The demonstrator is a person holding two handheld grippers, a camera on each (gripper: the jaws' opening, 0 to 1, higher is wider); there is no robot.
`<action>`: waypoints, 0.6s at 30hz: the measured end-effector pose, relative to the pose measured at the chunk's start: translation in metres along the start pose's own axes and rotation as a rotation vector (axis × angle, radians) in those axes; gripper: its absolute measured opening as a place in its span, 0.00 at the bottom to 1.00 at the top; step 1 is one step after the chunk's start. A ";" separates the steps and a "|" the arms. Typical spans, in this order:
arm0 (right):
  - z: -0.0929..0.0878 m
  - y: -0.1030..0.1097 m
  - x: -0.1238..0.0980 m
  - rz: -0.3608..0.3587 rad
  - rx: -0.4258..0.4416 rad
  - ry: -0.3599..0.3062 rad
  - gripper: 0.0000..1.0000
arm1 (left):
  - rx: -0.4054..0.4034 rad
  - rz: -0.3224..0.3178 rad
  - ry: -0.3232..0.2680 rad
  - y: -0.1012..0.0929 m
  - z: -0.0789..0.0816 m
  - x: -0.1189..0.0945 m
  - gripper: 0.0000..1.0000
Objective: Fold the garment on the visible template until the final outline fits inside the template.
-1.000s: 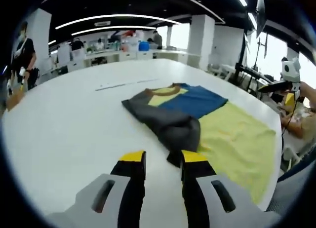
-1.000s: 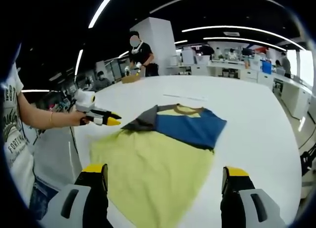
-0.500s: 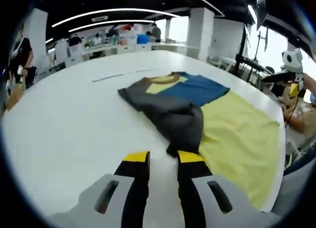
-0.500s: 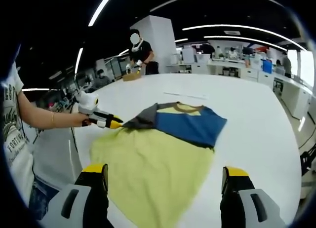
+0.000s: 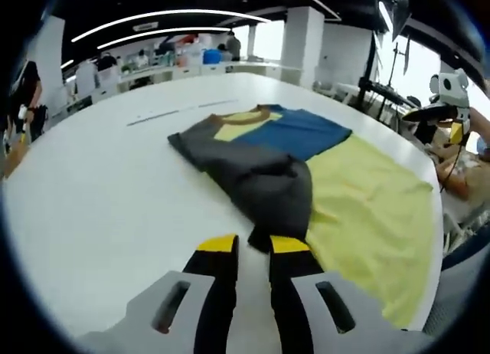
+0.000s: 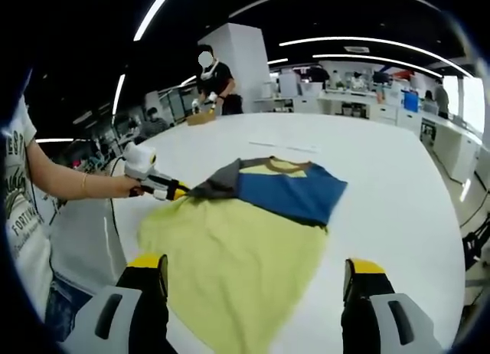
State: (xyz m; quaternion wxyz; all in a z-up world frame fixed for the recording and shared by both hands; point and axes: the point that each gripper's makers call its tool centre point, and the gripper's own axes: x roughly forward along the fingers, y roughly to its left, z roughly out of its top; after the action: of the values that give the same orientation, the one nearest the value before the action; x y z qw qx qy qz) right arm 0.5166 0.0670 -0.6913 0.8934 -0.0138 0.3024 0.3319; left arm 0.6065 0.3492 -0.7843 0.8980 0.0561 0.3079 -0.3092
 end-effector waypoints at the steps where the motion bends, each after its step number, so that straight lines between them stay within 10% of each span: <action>1: 0.000 0.000 0.000 0.000 0.000 0.000 0.94 | -0.002 -0.003 0.000 -0.001 0.000 0.000 0.09; 18: 0.000 -0.001 0.002 -0.006 0.004 0.001 0.91 | -0.096 0.003 0.012 -0.003 0.001 0.002 0.00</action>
State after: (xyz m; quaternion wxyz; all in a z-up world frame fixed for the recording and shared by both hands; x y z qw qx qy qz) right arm 0.5187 0.0674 -0.6927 0.8942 -0.0132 0.3035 0.3289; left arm 0.6061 0.3453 -0.7846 0.8982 0.0151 0.3279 -0.2925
